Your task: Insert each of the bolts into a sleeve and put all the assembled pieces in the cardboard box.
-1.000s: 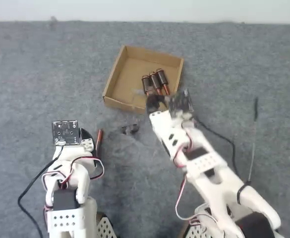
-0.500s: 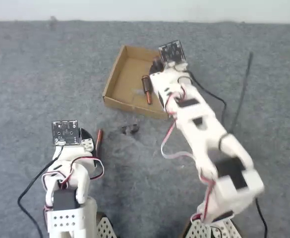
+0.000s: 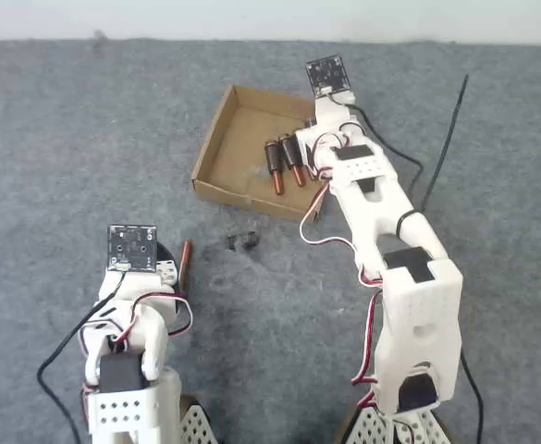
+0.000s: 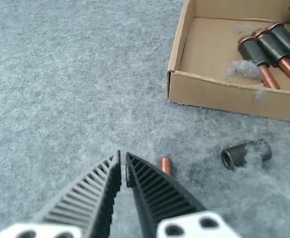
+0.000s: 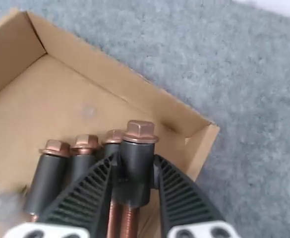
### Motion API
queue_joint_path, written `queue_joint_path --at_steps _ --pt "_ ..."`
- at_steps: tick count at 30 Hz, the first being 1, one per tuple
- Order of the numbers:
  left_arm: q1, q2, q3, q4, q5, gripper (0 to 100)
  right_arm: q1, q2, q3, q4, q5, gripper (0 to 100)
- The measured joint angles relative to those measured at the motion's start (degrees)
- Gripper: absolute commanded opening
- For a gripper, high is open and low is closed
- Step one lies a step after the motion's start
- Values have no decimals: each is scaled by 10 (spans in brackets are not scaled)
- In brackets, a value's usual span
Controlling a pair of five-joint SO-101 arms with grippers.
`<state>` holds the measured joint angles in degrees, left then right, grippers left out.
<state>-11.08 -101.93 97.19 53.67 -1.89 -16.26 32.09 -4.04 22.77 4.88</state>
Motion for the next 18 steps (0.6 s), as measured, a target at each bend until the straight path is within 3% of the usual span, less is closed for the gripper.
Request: queue_joint_path --at_steps 3,10,18 --pt "0 0 0 0 -1 12 -1 0 -4 18 0 142" --pt "0 0 0 -7 -1 12 -1 -1 -13 25 1 3" --pt "0 0 0 -7 -3 12 -1 -149 115 26 1 6"
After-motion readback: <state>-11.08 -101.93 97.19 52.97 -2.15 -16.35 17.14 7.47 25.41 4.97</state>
